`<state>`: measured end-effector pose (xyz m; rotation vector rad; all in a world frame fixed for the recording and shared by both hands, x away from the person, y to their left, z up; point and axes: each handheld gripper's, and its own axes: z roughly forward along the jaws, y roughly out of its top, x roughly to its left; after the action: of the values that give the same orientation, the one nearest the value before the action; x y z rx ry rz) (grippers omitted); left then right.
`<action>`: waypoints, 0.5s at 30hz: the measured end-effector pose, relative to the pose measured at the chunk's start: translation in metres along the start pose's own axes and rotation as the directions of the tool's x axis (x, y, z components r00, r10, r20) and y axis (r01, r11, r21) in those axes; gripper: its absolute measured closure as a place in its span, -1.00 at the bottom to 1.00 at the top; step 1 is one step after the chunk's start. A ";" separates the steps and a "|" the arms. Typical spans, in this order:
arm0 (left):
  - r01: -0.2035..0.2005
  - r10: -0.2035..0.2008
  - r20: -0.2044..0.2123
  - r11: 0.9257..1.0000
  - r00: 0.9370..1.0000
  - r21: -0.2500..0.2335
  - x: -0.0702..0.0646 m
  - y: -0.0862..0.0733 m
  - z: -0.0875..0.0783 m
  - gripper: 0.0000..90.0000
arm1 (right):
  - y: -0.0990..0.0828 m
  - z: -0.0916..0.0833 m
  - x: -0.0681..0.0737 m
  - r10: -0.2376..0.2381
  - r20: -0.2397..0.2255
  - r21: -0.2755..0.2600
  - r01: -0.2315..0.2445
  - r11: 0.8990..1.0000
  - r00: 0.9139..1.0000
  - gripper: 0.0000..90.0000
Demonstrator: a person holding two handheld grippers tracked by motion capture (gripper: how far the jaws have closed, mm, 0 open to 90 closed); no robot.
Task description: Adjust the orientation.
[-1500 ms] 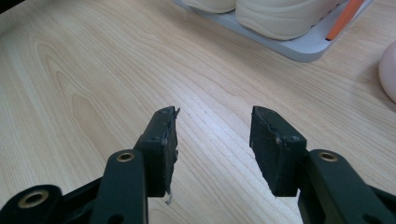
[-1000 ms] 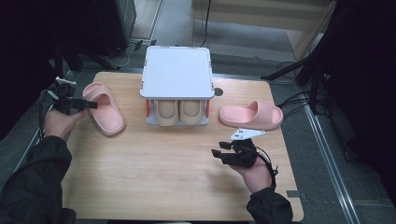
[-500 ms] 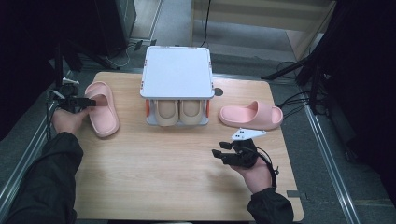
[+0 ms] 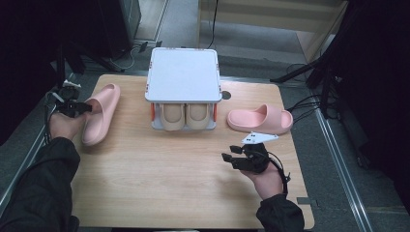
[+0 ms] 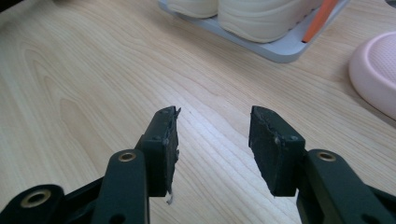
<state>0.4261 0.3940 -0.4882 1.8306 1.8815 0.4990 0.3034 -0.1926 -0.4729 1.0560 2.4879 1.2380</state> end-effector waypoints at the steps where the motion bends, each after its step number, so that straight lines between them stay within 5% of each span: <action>1: -0.007 0.007 0.012 1.000 1.000 0.002 -0.001 0.000 -0.004 0.84 | 0.000 0.000 -0.001 0.001 0.007 0.003 -0.001 1.000 1.000 0.17; 10: -0.082 0.082 0.052 0.997 0.995 -0.010 -0.016 -0.008 -0.042 0.84 | 0.000 -0.003 -0.005 0.027 0.012 -0.015 -0.027 1.000 1.000 0.18; 11: -0.119 0.119 0.051 0.993 0.992 0.000 -0.020 -0.011 -0.048 0.84 | 0.000 -0.003 -0.005 0.027 0.014 -0.019 -0.027 0.999 1.000 0.18; 15: -0.159 0.159 0.065 0.987 0.985 -0.010 -0.032 -0.023 -0.065 0.84 | 0.001 -0.002 -0.006 0.033 0.014 -0.021 -0.032 0.999 0.999 0.18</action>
<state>0.3708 0.3651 -0.4452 1.9799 1.6983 0.4899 0.3071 -0.1973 -0.4713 1.1004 2.4511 1.2583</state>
